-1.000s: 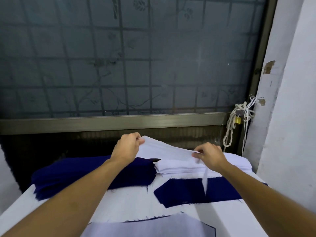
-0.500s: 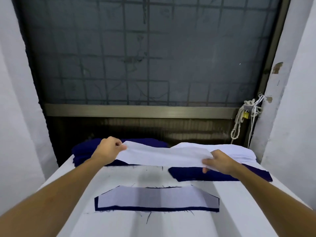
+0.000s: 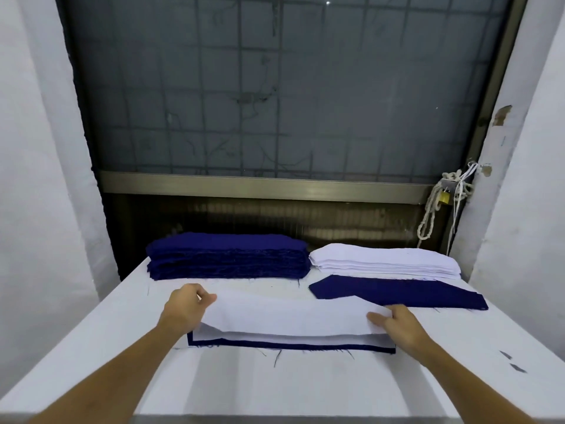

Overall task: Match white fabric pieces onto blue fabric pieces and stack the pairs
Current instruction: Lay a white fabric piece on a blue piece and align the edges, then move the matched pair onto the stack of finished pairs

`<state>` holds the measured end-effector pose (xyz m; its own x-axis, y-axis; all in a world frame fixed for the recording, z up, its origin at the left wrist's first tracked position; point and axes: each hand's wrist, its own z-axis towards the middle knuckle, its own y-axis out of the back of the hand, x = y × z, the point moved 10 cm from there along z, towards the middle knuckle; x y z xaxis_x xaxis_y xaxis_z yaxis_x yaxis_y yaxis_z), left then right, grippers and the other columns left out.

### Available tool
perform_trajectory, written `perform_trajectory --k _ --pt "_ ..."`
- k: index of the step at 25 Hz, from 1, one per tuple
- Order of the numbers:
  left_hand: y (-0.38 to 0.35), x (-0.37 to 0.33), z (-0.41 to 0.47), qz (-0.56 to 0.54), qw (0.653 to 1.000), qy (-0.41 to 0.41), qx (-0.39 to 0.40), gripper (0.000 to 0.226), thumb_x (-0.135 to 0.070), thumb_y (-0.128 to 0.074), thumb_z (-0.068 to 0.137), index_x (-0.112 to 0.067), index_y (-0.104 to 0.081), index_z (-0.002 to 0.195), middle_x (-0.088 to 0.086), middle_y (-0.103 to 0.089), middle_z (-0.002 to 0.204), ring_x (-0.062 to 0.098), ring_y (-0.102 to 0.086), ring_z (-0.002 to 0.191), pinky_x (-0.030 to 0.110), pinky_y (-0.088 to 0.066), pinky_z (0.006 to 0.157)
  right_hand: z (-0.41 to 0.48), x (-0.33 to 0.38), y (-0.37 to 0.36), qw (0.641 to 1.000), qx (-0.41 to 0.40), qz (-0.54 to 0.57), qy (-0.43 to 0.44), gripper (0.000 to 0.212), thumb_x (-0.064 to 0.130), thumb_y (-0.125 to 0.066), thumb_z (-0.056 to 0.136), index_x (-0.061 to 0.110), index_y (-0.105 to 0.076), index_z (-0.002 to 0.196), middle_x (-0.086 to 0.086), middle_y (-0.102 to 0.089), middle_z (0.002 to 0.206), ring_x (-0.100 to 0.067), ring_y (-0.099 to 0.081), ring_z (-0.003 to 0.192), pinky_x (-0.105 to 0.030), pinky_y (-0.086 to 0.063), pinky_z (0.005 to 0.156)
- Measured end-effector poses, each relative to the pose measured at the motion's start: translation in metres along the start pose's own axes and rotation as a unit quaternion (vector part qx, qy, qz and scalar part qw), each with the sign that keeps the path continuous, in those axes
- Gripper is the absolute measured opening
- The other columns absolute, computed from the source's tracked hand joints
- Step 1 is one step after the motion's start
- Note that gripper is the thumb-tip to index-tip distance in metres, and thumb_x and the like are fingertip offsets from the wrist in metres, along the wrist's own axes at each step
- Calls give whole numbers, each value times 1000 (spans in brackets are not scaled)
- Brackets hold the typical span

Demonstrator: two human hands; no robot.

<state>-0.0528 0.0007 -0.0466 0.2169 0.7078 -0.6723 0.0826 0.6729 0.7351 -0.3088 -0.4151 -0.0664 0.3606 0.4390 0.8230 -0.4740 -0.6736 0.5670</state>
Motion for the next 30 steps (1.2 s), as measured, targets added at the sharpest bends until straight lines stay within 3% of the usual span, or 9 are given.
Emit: perform_trajectory --k 2,5,8,15,20,23,26,30 --pt "-4 7 -8 30 999 9 -21 32 -48 -63 96 -19 -62 84 -1 -64 91 18 -61 78 32 -48 68 -3 -15 -1 999 -33 -33 -7 25 30 -65 91 6 -65 82 -2 -66 85 -27 -61 85 -36 -49 78" --pt "-11 15 -18 69 996 22 -48 33 -56 -61 94 -24 -61 85 -5 -64 91 17 -64 76 32 -51 66 -6 -28 2 988 -90 -125 -1 24 36 -66 91 15 -64 102 2 -59 105 -24 -52 109 -36 -42 89" --pt "-18 18 -24 98 993 22 -66 31 -58 -60 94 -28 -61 85 -7 -67 91 17 -63 78 31 -51 68 -6 -26 2 975 -119 -185 37 21 36 -63 90 16 -66 95 6 -61 93 -20 -47 101 -38 -41 85" --pt "-19 24 -32 117 987 36 -108 33 -63 -55 93 -31 -62 87 -7 -67 86 20 -61 72 30 -47 65 -11 -20 3 963 -152 -213 64 24 33 -61 86 15 -56 71 3 -56 71 -17 -46 84 -34 -37 66" --pt "-17 29 -32 81 989 42 -116 33 -65 -55 92 -33 -60 86 -11 -62 83 18 -61 71 30 -46 64 -14 -16 3 954 -160 -242 71 16 31 -57 89 23 -52 75 10 -55 76 -19 -46 85 -35 -42 71" --pt "-15 31 -34 50 990 47 -120 33 -67 -55 89 -35 -59 88 -10 -60 83 20 -60 73 31 -45 64 -18 -13 4 953 -173 -235 85 6 26 -60 88 26 -54 87 12 -56 87 -17 -47 90 -36 -43 76" --pt "-15 31 -34 39 992 43 -115 16 -49 -61 87 -36 -56 94 -12 -61 91 20 -61 77 32 -43 66 -24 -3 3 937 -192 -263 123 20 19 -63 88 30 -54 102 11 -52 100 -18 -47 97 -35 -41 78" --pt "-14 32 -35 6 993 21 -112 15 -29 -64 87 -35 -56 98 -12 -63 102 16 -61 81 31 -45 68 -27 9 -11 925 -153 -303 173 17 12 -57 94 27 -65 93 17 -57 94 -10 -52 91 -28 -44 78"
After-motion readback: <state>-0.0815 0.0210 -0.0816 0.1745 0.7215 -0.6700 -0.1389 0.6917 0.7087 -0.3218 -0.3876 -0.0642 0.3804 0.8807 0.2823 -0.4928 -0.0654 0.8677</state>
